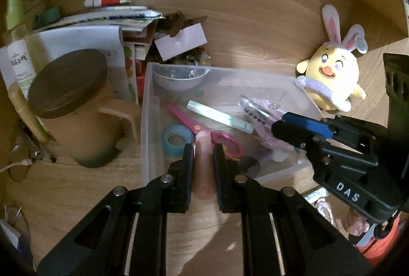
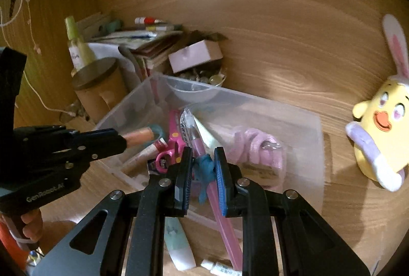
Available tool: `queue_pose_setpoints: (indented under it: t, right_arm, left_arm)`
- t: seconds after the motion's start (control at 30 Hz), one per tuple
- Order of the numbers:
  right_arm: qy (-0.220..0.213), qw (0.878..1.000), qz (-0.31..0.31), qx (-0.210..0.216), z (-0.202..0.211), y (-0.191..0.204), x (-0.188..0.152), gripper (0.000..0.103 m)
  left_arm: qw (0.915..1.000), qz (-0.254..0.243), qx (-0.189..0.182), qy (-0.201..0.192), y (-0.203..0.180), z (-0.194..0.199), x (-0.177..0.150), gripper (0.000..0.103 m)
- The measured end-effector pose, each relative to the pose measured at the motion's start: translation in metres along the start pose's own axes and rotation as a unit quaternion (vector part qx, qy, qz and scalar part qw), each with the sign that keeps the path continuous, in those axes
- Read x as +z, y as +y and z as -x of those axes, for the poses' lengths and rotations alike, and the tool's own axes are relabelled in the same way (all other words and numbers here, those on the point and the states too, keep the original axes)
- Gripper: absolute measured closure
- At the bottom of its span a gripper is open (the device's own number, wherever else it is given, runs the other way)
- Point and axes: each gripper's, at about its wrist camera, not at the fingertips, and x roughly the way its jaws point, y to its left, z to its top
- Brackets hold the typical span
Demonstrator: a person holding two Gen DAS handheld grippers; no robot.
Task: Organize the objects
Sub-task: 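Place the brush and pink stick into the clear box and open both tools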
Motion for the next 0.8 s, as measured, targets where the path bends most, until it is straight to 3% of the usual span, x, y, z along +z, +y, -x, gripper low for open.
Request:
queue_pose_setpoints:
  t: [0.23,0.37,0.53,0.7,0.8]
  right_arm:
    - [0.018,1.0,0.01,0.01,-0.012,0.006,0.001,0.087]
    - [0.015,1.0,0.022,0.012,-0.008,0.01,0.001,0.08]
    - [0.002,1.0,0.029,0.012,0.008,0.012,-0.001,0.073]
    - [-0.016,0.999,0.034,0.011,0.032,0.009,-0.01,0.067]
    - [-0.021,0.999,0.03,-0.004,0.046,0.001,-0.018,0.063]
  left_arm:
    - [0.9999,-0.007,-0.004,0.012,-0.002,-0.007,0.002,0.088]
    - [0.9999,-0.011,0.002,0.002,-0.003,0.003,0.001,0.06]
    - [0.9995,-0.019,0.019,-0.017,-0.008,0.02,-0.002,0.045]
    - [0.997,-0.029,0.058,-0.042,-0.018,0.04,-0.014,0.012]
    - [0.9965,-0.046,0.06,-0.036,-0.029,0.044,-0.025,0.01]
